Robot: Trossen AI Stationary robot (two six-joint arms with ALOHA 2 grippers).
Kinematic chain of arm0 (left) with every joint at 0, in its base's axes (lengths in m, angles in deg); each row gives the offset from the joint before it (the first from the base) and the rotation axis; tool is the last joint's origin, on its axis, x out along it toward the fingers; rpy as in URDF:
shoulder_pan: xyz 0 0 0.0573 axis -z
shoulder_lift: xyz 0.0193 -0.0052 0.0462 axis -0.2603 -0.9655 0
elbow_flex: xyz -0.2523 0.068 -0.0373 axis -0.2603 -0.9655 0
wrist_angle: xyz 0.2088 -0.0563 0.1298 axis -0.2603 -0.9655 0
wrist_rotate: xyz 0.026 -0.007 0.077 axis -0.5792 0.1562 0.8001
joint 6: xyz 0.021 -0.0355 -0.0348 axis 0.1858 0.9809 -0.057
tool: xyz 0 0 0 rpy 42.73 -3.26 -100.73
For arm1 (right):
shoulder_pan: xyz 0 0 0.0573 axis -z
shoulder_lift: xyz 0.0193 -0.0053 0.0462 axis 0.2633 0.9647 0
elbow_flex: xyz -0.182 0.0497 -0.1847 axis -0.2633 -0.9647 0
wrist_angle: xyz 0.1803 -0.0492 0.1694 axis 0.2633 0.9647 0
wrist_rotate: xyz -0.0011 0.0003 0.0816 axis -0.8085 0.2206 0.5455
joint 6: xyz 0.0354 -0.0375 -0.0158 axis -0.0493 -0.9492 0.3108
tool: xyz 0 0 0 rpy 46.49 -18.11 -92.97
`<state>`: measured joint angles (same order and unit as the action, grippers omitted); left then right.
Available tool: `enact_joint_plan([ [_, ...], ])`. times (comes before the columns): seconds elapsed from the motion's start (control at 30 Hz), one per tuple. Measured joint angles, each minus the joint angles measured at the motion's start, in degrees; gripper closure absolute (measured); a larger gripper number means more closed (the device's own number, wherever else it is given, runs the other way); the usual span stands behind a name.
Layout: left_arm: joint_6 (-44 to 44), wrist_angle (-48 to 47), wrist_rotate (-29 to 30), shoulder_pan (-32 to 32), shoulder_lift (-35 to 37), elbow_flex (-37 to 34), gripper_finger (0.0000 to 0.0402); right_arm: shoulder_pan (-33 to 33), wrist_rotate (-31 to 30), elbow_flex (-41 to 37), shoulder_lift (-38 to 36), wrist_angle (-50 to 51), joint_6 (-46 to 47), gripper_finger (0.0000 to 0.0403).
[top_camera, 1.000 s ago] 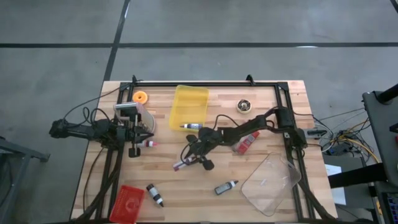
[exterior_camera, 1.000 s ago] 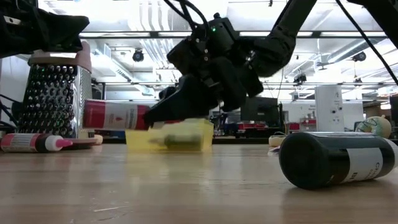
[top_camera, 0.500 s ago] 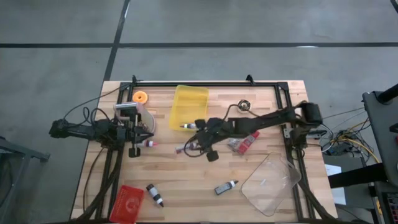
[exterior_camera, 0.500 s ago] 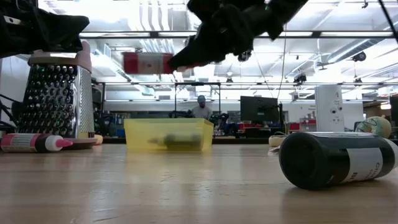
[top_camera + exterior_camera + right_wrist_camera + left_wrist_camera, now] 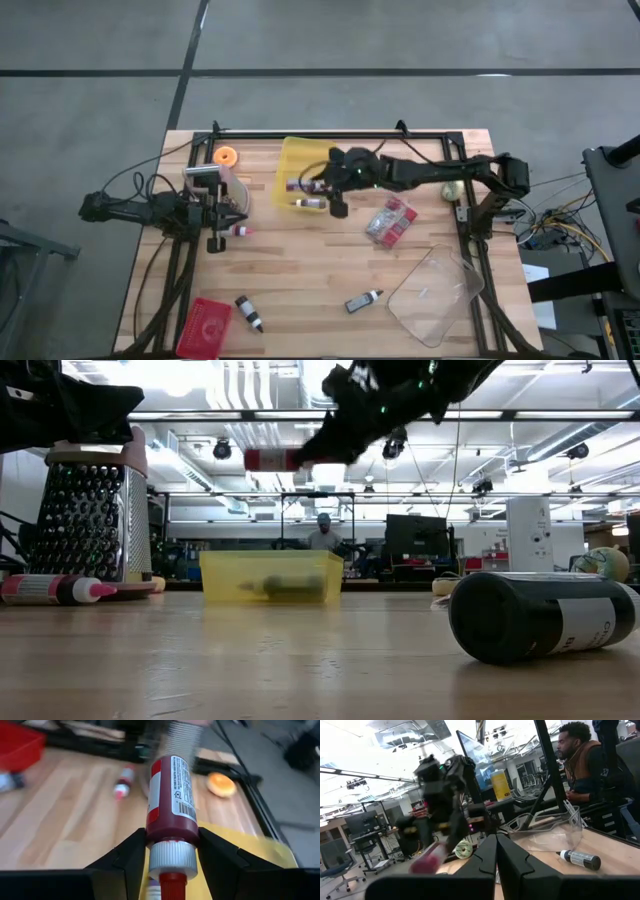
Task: Pick & Place Food Item
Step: Put the red food coloring into the yellow bin
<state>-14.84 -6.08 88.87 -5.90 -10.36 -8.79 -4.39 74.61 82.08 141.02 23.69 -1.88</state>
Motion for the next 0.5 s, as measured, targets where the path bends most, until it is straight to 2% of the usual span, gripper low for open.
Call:
enact_joint_plan([
  [0.1,-0.01,0.0,0.0,0.0,0.0,0.0,0.0388,2.23,1.4,0.04,1.77,0.2,2.74,0.024],
  [0.27,0.01,0.03,0.0,0.0,-0.08,0.01,0.0388,4.56,2.96,0.09,4.78,-0.46,2.46,0.025],
  [0.5,0.01,0.04,0.0,0.0,-0.17,0.0,0.0388,6.06,3.05,0.83,8.66,-0.94,2.92,0.0243],
])
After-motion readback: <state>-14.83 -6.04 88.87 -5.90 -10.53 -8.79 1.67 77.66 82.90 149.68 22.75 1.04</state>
